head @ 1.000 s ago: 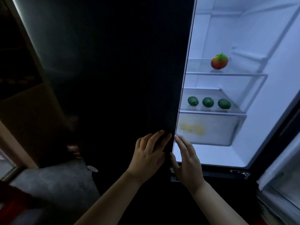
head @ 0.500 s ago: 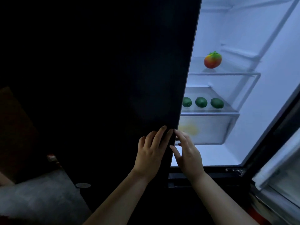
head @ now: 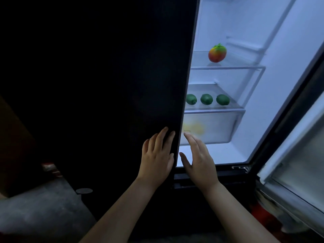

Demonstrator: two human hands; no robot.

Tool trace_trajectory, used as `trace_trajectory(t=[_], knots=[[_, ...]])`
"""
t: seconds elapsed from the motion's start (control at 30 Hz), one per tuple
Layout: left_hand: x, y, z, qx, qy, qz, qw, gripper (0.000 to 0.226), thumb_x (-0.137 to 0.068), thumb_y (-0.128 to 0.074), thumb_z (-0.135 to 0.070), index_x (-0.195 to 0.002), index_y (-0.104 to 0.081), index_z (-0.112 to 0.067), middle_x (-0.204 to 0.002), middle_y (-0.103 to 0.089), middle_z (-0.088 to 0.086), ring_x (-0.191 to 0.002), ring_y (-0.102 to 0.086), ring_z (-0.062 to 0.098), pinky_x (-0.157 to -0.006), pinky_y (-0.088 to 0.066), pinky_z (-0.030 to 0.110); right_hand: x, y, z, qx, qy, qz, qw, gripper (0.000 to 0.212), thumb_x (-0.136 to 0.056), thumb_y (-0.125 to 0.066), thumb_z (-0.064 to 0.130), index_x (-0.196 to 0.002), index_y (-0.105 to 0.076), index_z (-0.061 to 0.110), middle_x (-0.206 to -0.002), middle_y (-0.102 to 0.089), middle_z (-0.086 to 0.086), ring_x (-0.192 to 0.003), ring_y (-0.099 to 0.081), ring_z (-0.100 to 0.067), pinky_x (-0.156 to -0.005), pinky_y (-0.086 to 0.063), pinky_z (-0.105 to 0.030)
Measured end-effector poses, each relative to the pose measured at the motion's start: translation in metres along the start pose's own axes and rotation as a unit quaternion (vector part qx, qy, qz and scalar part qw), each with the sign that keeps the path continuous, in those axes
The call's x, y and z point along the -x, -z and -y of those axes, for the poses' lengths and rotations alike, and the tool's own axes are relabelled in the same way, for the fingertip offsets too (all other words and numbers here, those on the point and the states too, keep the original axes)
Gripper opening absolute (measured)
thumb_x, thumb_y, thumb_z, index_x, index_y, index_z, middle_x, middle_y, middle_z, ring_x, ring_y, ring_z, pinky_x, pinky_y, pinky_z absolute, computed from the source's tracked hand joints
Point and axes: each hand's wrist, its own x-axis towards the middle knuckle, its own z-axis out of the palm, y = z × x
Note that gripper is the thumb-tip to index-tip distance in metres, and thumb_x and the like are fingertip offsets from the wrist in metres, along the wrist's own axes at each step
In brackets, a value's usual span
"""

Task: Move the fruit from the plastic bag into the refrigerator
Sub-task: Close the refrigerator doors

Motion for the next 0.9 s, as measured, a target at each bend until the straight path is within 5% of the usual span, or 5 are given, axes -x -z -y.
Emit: trace_trajectory(t=[0.4,0.9], knots=[[0.007,-0.002,-0.122,0.062,-0.062,0.057,0.995,0.062,-0.089,-0.048,-0.042,-0.143,-0.035,-0.016,-0.151,-0.032,0.008,-0.137,-0.031,0.025,-0.107,-0.031,0.046,0.076,0.119,-0.065,0.094,-0.024,0.011,0.995,0.057,-0.091,-0.050,0.039,-0.140,-0.041,0.013,-0.144,-0.041,-0.003,-0.136,-0.035,-0.017,-0.113,-0.027,-0.038],[0.017,-0.042,-0.351,0.118,-0.170,0.157,0.966,0.065,-0.086,-0.045,-0.047,-0.145,-0.033,-0.022,-0.150,-0.035,0.005,-0.138,-0.029,0.024,-0.108,-0.030,0.045,0.210,0.291,-0.178,0.202,-0.164,-0.013,0.965,0.059,-0.089,-0.046,0.045,-0.138,-0.043,0.012,-0.142,-0.044,-0.008,-0.133,-0.038,-0.022,-0.108,-0.036,-0.036]])
